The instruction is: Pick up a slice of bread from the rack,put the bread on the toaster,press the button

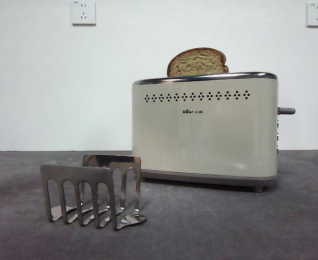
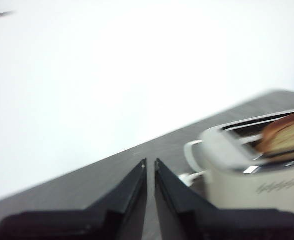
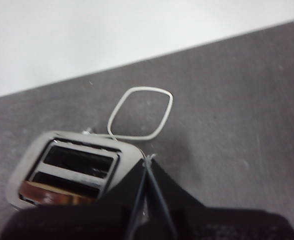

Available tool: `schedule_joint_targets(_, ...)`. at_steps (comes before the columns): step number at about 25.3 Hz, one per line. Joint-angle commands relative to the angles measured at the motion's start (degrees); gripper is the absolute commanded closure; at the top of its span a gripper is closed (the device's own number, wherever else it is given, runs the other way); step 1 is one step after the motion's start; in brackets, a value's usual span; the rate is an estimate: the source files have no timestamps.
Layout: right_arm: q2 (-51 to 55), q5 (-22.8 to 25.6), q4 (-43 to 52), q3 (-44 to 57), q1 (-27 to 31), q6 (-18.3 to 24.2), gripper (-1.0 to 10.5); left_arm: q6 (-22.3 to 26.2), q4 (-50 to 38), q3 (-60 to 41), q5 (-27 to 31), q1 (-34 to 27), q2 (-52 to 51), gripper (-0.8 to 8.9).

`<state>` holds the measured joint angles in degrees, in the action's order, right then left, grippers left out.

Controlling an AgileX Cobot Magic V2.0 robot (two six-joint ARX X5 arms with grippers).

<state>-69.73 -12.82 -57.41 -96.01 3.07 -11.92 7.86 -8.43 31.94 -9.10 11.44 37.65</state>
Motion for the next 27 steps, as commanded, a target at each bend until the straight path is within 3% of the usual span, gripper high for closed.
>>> schedule_joint_targets(1, -0.8, 2.2, -1.5, -0.2, 0.0, 0.6, 9.5, -8.0, -3.2, -15.1, 2.8, -4.9, -9.9, 7.85)
schedule_joint_targets(9, -2.5, 6.4, -5.8, -0.2, 0.0, 0.6, 9.5, -9.7, -0.6, -31.3, 6.0, -10.0, -29.3, 7.85)
schedule_joint_targets(14, -3.3, 8.9, -6.1, -0.2, 0.0, 0.6, 9.5, -8.9, 14.7, -31.5, 8.1, -10.4, -37.4, 7.85)
schedule_joint_targets(16, -3.5, 9.6, -6.0, -0.2, 0.0, 0.6, 9.5, -8.7, 18.0, -31.5, 8.9, -11.0, -37.4, 7.85)
schedule_joint_targets(27, -3.6, 9.9, -6.1, -0.2, 0.0, 0.6, 9.5, -9.3, 17.9, -31.5, 8.7, -12.8, -35.9, 7.85)
